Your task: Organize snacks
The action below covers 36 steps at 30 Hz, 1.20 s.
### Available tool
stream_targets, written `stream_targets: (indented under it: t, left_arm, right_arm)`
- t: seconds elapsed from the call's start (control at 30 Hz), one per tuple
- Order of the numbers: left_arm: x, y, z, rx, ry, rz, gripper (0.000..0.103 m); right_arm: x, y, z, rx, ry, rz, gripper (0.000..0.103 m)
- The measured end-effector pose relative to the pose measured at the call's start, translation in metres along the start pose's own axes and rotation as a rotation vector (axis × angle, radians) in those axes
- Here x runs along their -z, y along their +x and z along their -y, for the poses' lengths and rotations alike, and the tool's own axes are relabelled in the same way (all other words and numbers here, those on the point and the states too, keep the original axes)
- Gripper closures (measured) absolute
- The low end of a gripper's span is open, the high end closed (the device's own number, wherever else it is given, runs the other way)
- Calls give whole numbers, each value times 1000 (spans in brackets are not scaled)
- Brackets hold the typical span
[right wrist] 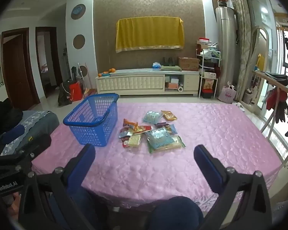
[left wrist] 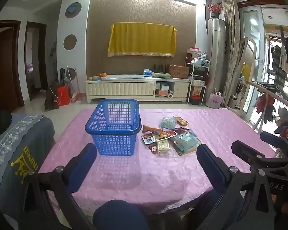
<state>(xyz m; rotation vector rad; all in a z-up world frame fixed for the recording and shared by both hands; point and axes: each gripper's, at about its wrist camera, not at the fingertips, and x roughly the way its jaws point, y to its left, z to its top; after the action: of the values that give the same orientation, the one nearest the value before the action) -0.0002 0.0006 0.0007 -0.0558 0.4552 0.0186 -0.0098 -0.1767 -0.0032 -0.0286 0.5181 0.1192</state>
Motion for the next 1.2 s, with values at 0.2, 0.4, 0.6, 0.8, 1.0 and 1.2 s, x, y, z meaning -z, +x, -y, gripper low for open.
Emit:
stream_targets:
  t: [0.2, 0.4, 0.6, 0.8, 1.0, 1.2]
  left_arm:
    - [-1, -3, -4, 8, -3, -1, 0]
    - [3, 1, -8, 11, -19, -12, 0]
    - [2, 2, -2, 3, -20, -25, 0]
    - [0, 2, -4, 8, -23, -31, 0]
    - [0, 3, -4, 6, -28, -36, 0]
    - [1, 4, -5, 11, -31, -40, 0]
  right_arm:
    - [1, -2, 1, -1, 0, 0, 0]
    - [2, -3, -5, -17, 2, 1, 0]
    - [1, 1, -4, -24, -6, -21, 0]
    - [-1, 3, -3, -34, -8, -36, 0]
    - [-1, 3, -5, -38, -11, -42, 0]
    - [-1, 4, -4, -41, -10, -43, 0]
